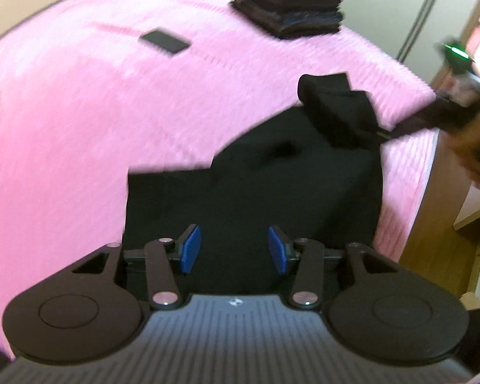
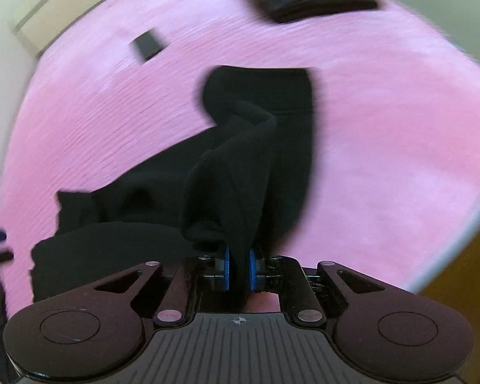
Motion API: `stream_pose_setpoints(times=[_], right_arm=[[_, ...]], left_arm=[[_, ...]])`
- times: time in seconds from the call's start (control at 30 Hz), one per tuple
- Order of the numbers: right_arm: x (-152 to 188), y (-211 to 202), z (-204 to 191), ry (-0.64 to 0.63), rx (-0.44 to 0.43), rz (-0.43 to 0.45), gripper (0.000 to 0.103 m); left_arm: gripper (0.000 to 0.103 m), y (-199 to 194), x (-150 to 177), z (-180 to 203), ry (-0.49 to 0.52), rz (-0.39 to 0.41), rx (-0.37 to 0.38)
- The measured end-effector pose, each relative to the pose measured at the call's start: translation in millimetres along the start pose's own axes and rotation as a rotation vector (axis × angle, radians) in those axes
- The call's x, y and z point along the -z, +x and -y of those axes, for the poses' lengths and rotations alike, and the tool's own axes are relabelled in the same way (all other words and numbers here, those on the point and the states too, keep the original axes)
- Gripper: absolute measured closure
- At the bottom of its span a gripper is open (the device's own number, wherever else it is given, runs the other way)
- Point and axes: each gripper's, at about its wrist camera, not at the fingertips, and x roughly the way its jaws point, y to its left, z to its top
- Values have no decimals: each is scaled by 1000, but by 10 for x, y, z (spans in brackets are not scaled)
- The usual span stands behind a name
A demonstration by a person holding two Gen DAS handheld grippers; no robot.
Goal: Fold clothes
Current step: 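Carry the black jacket onto the pink bed with both grippers, then lay the jacket flat on the bed and open both grippers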
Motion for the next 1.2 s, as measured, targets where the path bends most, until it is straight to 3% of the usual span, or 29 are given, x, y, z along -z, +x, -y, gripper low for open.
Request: stream_pose_setpoints(times=[0.17,0.27,0.33,0.53,0.63,0.7,0.73,0.77,0.87,0.97,1.1,1.2], right_arm=[[272,-224,758,157,108,0,94],[339,-92,1055,192,106,-50,94],[319,24,1175,184,79,-86,94],[247,260,1509,173,-46,-168,94],[166,300,1590,159,-100,-194,94],[-28,216,1554,123,-141,-175,94],[-127,173,1535,105,-161,-165,94],[-226,129,1516,87,-181,-155,94],[-524,-1,1458,31,-242,-124,95],[-898,-217,1331,-27,-300,-52,95],[-1697,-654,1069,-110,-401,110,97],[-2297,-831,827,-198,-394,278,103]], left_arm=[[55,437,-574,84,80,4,76],[50,823,-906,241,126,-23,106],[42,1141,-1084,338,152,-47,115],[41,2324,-1343,481,215,-183,73],[45,2812,-1330,501,219,-301,81],[50,2898,-1289,564,251,-314,68],[62,2897,-1273,600,274,-312,59],[100,2865,-1269,636,304,-320,60],[102,2560,-1347,665,289,-287,42],[101,1909,-1531,499,162,-166,-11],[101,904,-1666,196,-11,-34,-167],[101,99,-1714,-89,-154,85,-322]])
